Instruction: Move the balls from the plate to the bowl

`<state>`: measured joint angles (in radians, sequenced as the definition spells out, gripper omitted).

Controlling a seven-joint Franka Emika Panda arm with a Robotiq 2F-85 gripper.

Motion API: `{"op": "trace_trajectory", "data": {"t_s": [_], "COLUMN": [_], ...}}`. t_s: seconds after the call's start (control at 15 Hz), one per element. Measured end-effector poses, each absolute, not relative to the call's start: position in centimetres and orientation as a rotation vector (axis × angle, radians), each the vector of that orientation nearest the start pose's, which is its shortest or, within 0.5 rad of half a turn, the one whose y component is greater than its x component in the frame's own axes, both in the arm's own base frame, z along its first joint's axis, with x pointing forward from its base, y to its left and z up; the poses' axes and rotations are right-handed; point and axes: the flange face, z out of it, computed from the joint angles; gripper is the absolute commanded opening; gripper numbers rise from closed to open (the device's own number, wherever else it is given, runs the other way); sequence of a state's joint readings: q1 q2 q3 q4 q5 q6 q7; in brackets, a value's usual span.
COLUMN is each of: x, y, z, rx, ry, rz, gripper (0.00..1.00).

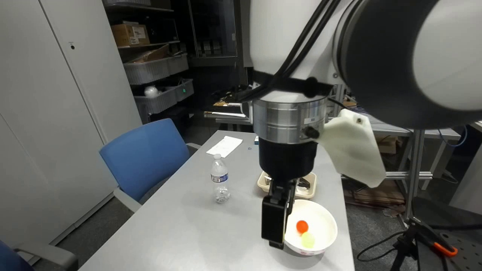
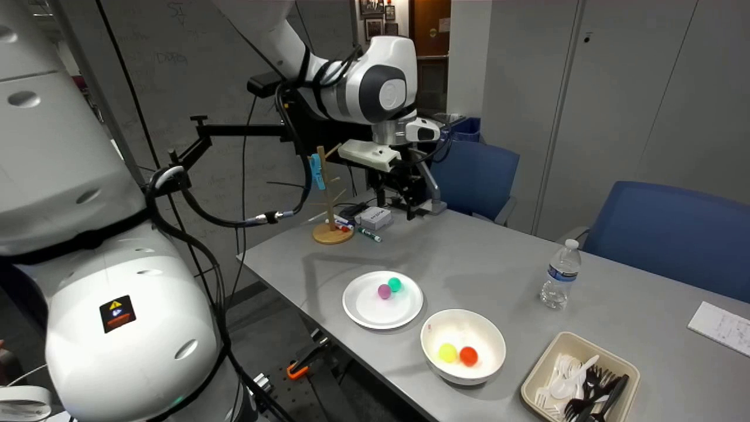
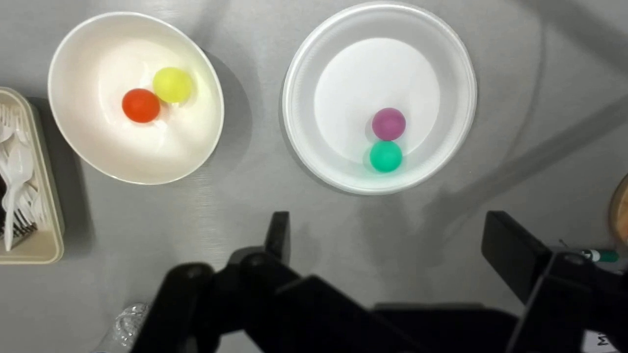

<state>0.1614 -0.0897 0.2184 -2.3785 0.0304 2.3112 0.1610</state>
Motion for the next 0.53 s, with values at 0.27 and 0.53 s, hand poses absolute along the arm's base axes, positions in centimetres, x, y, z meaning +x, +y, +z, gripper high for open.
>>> {"op": "trace_trajectory", "data": {"t_s": [0.27,0.53], "x": [45.89,46.07], "y": [18.27,18.35], "z": [34.5,34.69], "rx": [-3.113,-3.111], "ry": [-0.308,-0.308], "rz": [-0.014,-0.02], "gripper": [1.0,1.0]}}
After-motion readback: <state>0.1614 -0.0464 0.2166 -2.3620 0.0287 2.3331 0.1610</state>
